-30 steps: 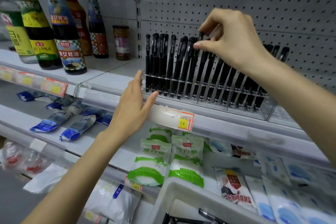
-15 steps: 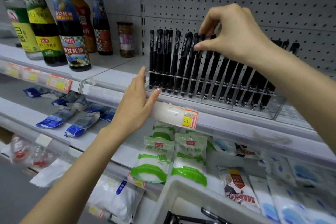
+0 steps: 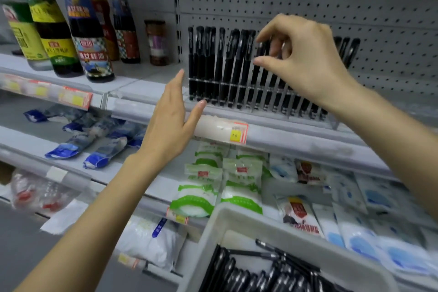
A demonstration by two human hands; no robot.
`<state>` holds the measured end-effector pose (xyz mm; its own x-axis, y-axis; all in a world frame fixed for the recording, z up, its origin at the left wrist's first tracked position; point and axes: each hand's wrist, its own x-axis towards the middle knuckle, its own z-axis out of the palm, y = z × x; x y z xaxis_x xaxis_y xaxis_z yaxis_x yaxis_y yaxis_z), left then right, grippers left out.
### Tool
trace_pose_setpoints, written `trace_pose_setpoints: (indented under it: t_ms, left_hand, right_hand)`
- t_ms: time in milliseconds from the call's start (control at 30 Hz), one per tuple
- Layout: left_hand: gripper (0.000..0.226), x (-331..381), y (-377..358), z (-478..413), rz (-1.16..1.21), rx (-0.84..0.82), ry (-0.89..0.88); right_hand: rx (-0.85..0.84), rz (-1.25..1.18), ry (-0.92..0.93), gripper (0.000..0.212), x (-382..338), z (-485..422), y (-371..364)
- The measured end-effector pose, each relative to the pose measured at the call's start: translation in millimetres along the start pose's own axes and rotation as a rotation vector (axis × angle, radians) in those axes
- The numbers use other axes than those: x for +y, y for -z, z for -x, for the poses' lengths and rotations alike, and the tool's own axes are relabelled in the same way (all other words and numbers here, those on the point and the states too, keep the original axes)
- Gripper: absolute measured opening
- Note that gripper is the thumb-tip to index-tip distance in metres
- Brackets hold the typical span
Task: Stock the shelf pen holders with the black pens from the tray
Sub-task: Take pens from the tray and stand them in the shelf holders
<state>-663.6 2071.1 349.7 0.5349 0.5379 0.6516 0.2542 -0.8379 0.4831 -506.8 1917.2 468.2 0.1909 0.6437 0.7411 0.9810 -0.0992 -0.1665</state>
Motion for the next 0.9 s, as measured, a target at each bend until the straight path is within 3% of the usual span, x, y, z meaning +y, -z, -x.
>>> trace_pose_setpoints:
  t_ms: [100, 167, 233, 333, 433, 733, 900]
  left_hand:
    - [0.061, 17.7, 3.0, 35.1, 0.042, 0.07, -0.059]
    - [0.056, 22.1, -5.7, 73.6, 0.133, 0.069, 0.014]
    - [0.055, 16.6, -22.1, 129.9, 0.244, -0.018, 0.179]
    - [0.056, 3.8, -44.3, 220.7, 0.329, -0.263, 0.424]
    - [0.055, 1.9, -49.8, 267.4, 0.316, -0.405, 0.496]
    - [0.037, 7.0, -50.5, 266.3, 0.33, -0.436, 0.593]
    - [0.034, 3.1, -53.2, 269.8, 0.293, -0.422, 0.613]
  right_hand:
    - [-0.073, -0.044, 0.021, 0.025, -13.1, 38.6, -2.4]
    - [-0.158, -0.136, -0.012, 0.023, -20.6, 81.4, -15.4]
    - [-0.34, -0.246, -0.103, 0.022, -24.2, 139.5, -38.7]
    - [-0.708, -0.225, -0.271, 0.022, -20.3, 234.9, -76.0]
    - [-0.877, -0.151, -0.452, 0.03, -7.6, 304.9, -96.6]
    - [-0.848, 0.099, -0.435, 0.067, -13.1, 350.1, -109.5]
    - [-0.766, -0.006, -0.452, 0.068, -26.6, 361.6, -119.7]
